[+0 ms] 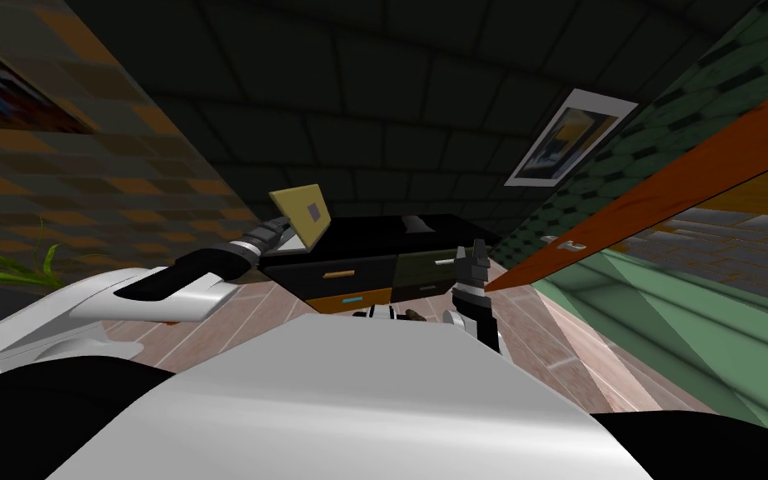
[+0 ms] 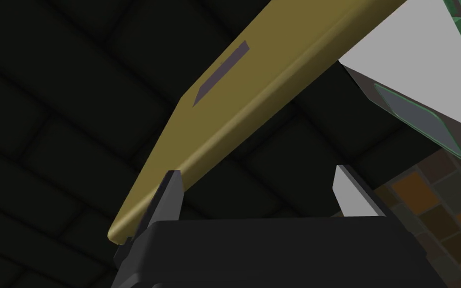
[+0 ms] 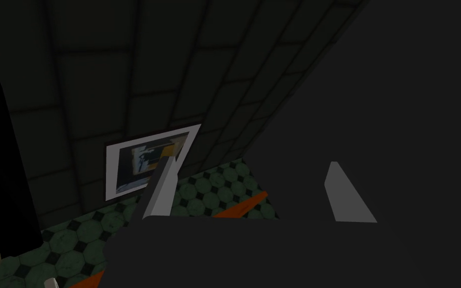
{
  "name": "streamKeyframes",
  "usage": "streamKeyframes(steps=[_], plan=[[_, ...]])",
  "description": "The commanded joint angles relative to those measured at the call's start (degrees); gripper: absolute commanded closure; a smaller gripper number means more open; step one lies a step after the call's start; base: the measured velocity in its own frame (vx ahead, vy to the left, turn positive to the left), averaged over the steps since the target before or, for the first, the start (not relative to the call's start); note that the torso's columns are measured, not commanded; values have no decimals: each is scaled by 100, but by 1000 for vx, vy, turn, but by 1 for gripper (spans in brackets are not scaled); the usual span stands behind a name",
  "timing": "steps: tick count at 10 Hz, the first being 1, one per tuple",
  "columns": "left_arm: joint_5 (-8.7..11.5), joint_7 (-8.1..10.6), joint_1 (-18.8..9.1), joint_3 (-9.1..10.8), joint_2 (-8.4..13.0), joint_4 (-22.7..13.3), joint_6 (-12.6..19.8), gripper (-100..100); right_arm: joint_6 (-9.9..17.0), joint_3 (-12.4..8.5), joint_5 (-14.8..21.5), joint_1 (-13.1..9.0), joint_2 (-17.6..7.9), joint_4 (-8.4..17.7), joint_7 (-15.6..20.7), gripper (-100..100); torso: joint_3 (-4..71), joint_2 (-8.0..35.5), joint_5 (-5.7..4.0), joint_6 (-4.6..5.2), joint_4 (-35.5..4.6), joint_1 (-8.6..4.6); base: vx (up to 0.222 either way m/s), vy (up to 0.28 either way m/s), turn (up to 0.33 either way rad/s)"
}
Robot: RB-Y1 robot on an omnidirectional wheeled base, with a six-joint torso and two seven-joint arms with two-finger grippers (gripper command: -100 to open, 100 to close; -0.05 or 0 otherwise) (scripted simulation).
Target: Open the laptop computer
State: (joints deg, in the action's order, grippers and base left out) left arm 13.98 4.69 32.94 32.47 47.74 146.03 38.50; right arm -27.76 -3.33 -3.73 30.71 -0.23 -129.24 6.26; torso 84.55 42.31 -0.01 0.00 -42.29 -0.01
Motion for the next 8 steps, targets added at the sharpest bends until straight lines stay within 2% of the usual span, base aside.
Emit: streamKeyframes(steps=[1,2,3,4,5,6,8], plan=[[25,41,6,86,171,232,253,-100,0,0,0,0,0,0,0,0,-2,3,3,0,-1,7,23,-30,-20],[7,35,-35,43,140,169,216,-100,0,0,0,0,0,0,0,0,-2,3,3,0,-1,8,9,-12,-3],[55,79,-35,124,205,264,356,-100,0,0,0,0,0,0,0,0,-3,4,4,-1,-1,11,90,24,-21],[28,57,-38,82,175,232,299,-100,0,-1,0,1,-1,0,0,0,11,-21,5,0,5,16,60,16,-4],[31,63,-39,88,179,240,316,100,0,-1,0,0,-1,0,0,0,8,-11,4,0,5,7,8,3,0],[175,240,-172,75,51,139,288,100,0,-1,0,0,-1,0,0,0,-4,7,1,0,-1,-2,-19,29,-10],[319,418,-305,63,-77,38,262,100,0,-1,0,-1,-1,0,0,0,-19,11,60,11,8,54,-35,68,4]])
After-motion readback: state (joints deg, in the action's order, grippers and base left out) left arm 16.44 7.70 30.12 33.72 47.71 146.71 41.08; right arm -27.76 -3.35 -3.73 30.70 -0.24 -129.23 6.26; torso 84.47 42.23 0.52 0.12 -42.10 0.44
